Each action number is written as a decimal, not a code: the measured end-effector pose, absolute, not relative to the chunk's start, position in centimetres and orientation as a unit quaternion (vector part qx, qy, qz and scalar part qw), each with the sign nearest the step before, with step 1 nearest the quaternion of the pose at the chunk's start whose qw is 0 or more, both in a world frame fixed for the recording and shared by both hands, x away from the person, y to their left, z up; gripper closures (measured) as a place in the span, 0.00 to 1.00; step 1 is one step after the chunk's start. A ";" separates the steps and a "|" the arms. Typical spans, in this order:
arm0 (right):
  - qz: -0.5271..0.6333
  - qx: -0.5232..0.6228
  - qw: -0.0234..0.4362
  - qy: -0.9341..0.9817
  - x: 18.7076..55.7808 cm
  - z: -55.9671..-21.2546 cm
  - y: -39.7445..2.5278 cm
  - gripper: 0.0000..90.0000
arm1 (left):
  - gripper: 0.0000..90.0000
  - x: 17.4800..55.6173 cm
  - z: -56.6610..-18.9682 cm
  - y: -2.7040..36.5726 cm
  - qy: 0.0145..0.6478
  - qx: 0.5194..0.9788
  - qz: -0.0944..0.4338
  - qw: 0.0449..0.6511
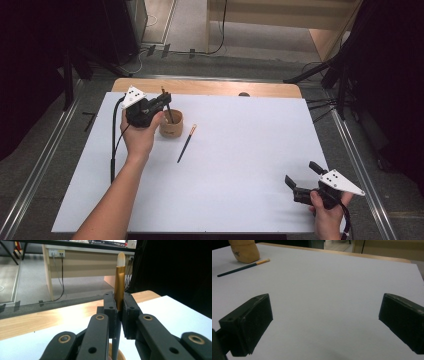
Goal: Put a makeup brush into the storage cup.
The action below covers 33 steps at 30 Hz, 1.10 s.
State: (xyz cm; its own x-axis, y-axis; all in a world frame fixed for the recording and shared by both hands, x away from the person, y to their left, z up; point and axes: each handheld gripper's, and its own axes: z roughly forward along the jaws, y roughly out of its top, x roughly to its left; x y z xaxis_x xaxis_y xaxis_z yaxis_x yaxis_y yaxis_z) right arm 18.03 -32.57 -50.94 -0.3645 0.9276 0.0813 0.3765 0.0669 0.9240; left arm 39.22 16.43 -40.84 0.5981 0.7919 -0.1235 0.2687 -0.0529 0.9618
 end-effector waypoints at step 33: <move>0.478 0.481 0.283 0.678 18.1 -51.1 -32.3 0.00 | 0.69 38.8 -44.2 16.4 0.401 0.711 0.219 0.535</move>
State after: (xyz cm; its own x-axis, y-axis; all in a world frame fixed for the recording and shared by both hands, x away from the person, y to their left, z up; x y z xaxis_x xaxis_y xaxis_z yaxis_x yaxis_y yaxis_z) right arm 18.09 -32.30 -51.10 -0.3774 0.9228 0.0770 0.3824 0.0796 0.9205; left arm 38.82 16.38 -44.22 0.5831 0.8039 -0.1172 0.3362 -0.1074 0.9356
